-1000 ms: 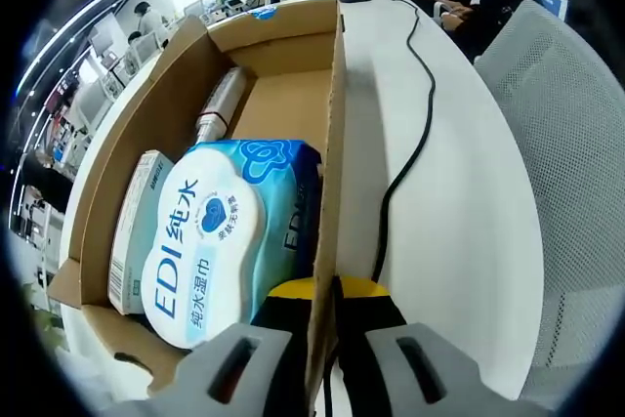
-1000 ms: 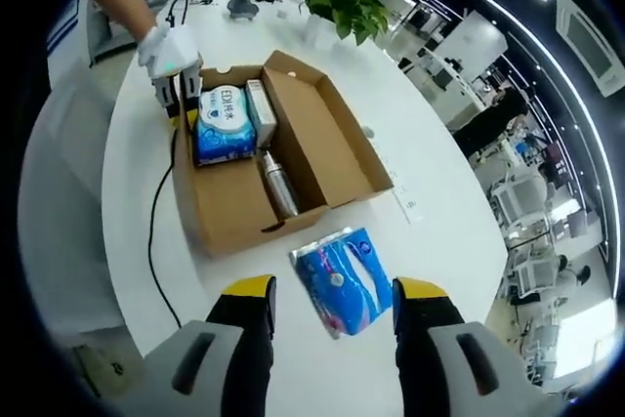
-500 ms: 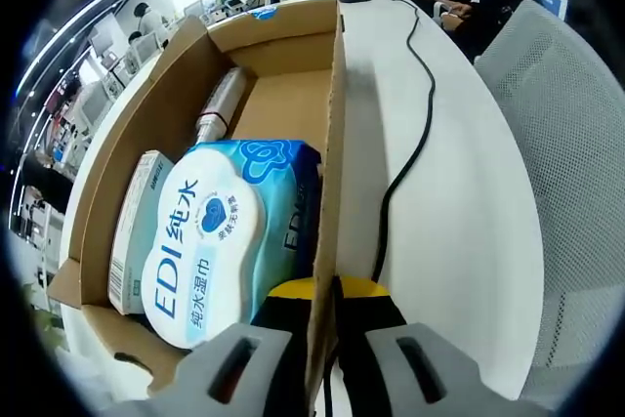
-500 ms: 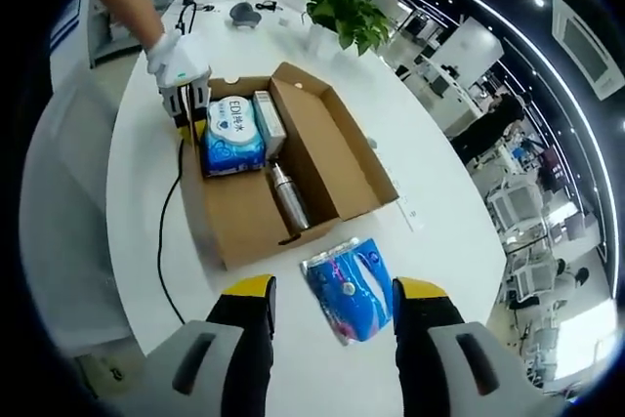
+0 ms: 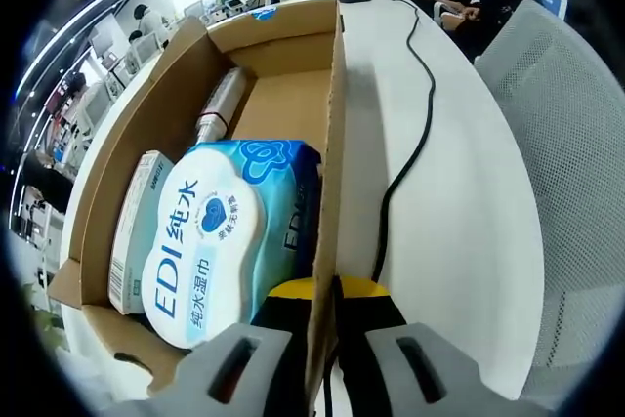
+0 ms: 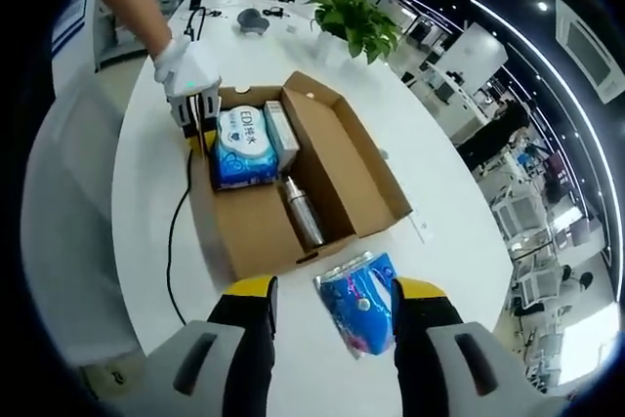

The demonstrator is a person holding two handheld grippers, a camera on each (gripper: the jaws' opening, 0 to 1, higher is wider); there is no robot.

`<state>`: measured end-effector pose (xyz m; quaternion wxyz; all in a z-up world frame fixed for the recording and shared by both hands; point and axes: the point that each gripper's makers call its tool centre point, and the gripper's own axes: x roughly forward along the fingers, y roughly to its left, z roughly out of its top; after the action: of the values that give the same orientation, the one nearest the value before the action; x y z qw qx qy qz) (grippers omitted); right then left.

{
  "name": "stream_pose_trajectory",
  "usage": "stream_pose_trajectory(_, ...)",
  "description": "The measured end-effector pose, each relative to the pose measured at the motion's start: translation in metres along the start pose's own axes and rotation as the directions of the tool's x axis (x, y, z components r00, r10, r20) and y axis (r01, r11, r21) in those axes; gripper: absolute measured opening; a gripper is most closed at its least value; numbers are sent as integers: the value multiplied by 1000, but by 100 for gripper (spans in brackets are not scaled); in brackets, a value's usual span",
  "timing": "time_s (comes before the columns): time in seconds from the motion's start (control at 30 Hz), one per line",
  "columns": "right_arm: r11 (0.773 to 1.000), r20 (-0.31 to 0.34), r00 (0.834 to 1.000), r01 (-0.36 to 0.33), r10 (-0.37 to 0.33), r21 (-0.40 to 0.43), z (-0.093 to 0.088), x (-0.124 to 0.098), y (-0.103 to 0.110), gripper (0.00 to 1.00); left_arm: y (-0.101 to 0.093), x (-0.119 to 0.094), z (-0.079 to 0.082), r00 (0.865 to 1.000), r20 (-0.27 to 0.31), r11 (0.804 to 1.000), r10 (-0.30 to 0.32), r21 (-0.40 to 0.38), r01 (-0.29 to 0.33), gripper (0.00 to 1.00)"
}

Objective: Operate the shoe box by opening the lid, removing the specified soft item, and placing it in the target area until the item is outside and the box remains undamaged.

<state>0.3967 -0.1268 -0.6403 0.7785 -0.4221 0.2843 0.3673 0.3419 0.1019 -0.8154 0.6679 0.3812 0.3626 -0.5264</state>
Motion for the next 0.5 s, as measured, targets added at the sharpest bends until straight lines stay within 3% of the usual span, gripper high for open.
stream_pose_trajectory(0.2, 999, -23, 1000, -3, 4, 36, 1, 12, 10, 40, 0, -1, 0, 1000, 0, 1000, 0, 1, 0, 4)
stream_pose_trajectory(0.27, 983, -27, 999, 51, -47, 177, 2, 23, 17, 40, 0, -1, 0, 1000, 1, 1000, -2, 3, 2, 4)
stream_pose_trajectory(0.3, 988, -8, 999, 34, -33, 152, 6, 27, 26, 40, 0, -1, 0, 1000, 0, 1000, -2, 1, 2, 4)
stream_pose_trajectory(0.37, 992, 10, 997, 74, -76, 101, 11, 33, 29, 40, -1, -1, 0, 1000, 0, 1000, -1, 0, 1, 4)
stream_pose_trajectory(0.5, 992, 2, 997, 75, -76, 96, 17, 38, 34, 40, 0, -1, 0, 1000, 1, 1000, -1, 4, 1, 4)
